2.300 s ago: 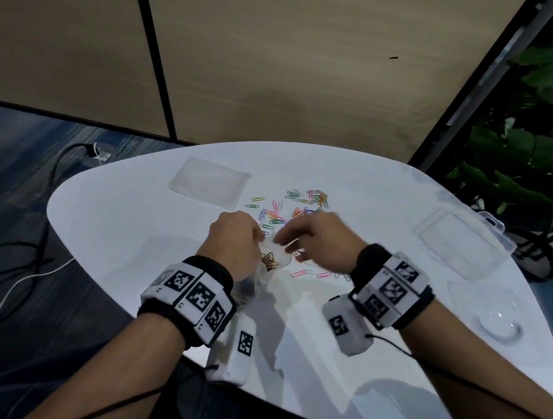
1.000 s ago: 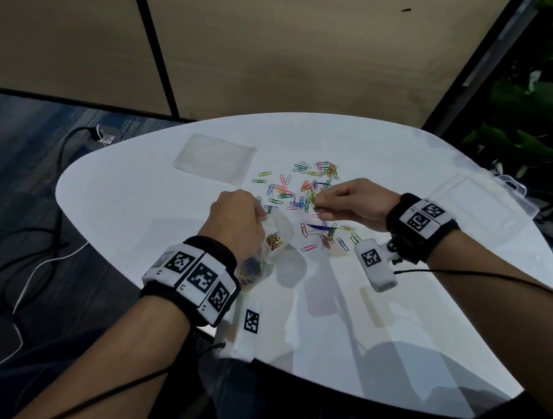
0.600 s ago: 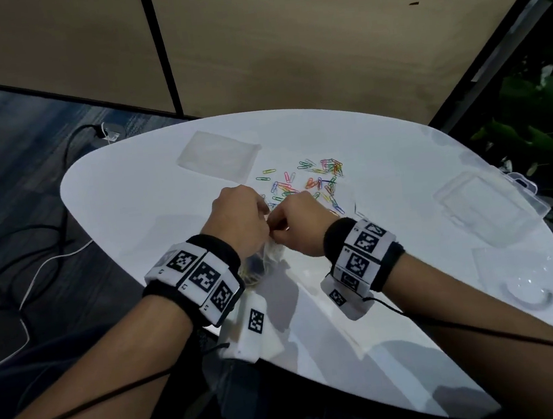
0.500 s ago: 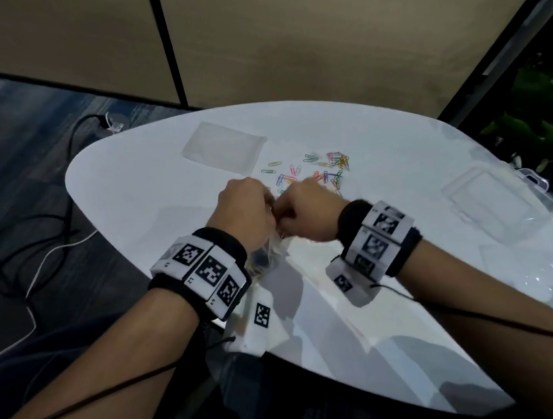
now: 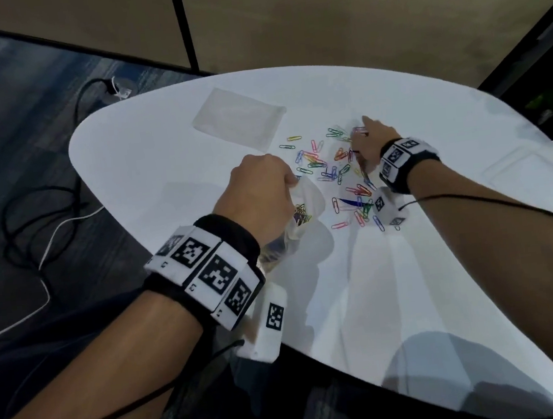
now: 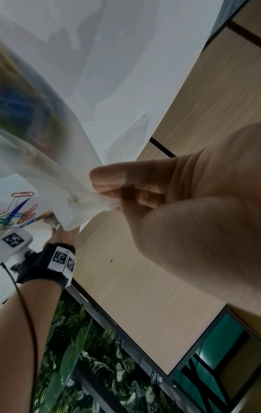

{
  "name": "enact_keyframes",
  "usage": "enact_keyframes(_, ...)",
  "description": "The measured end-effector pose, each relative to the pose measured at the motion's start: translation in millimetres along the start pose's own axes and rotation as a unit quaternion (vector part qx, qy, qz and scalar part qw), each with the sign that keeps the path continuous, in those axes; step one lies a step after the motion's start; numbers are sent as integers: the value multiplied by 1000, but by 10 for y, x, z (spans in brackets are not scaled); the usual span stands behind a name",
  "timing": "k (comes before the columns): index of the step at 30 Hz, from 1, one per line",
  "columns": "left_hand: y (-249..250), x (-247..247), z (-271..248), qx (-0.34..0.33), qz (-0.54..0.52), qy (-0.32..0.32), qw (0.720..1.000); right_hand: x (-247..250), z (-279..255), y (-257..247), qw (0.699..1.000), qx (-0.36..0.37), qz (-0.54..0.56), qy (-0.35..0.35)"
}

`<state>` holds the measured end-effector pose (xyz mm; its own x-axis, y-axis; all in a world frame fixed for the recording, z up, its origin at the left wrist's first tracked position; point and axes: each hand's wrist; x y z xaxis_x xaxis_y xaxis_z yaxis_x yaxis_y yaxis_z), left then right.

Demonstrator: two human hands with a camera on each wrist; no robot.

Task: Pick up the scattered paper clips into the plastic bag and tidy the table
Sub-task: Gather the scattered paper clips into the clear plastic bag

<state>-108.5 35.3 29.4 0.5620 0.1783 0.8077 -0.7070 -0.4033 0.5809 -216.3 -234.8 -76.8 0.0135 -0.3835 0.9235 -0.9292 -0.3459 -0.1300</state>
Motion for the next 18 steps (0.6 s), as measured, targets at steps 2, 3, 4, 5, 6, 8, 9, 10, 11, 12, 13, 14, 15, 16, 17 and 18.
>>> enact_keyframes(2, -1, 0, 25, 5, 0, -6, 1000, -44, 42, -178, 997, 46, -61, -2)
enact_keyframes(3, 4, 1, 34, 7, -2, -8, 1000, -68, 40, -259, 993, 73, -89, -4)
enact_keyframes(4, 13, -6, 45, 7, -3, -10, 1000, -95, 38, -326, 989, 99, -113, -6)
enact_keyframes(5, 24, -5, 47, 6, -4, -11, 1000, -123, 11, -375, 985, 119, -128, 0)
enact_keyframes(6, 36, -12, 49, 5, -3, -13, 1000, -128, -50, -415, 981, 134, -138, 13)
enact_keyframes(8, 41, -10, 42, 2, -2, -11, 1000, -170, -124, -469, 978, 148, -136, 50)
enact_keyframes(9, 49, -9, 36, 1, -3, -9, 1000, -174, -165, -474, 978, 143, -138, 61)
enact_keyframes(10, 46, -10, 30, 3, -4, -8, 1000, -195, -180, -458, 977, 142, -144, 70)
enact_keyframes(11, 54, -8, 27, 4, -7, -9, 1000, -178, -202, -430, 979, 133, -137, 69)
enact_keyframes(12, 51, -11, 25, 5, -11, -10, 1000, -169, -201, -397, 981, 129, -128, 66)
enact_keyframes(13, 55, -14, 25, 5, -14, -12, 1000, -134, -215, -353, 986, 114, -105, 57)
enact_keyframes(14, 64, -17, 29, 3, -14, -13, 1000, -99, -217, -288, 992, 96, -69, 52)
enact_keyframes(15, 65, -19, 33, 3, -11, -12, 1000, -69, -231, -228, 996, 76, -21, 48)
enact_keyframes(16, 71, -20, 43, 2, -9, -11, 1000, -30, -242, -165, 996, 60, 29, 51)
enact_keyframes(17, 69, -29, 53, 4, -6, -10, 1000, 2, -279, -110, 995, 45, 79, 50)
enact_keyframes(18, 65, -38, 62, 6, -4, -10, 1000, 37, -325, -63, 989, 34, 132, 50)
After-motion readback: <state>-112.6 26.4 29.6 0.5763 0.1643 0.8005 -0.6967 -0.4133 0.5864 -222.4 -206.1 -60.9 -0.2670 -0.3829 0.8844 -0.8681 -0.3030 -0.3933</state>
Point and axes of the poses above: each hand's wrist, its own z-axis towards the middle knuckle, its own x-axis out of the back of the hand, y = z × x, and after that the axes turned 6 degrees about -x, right-handed
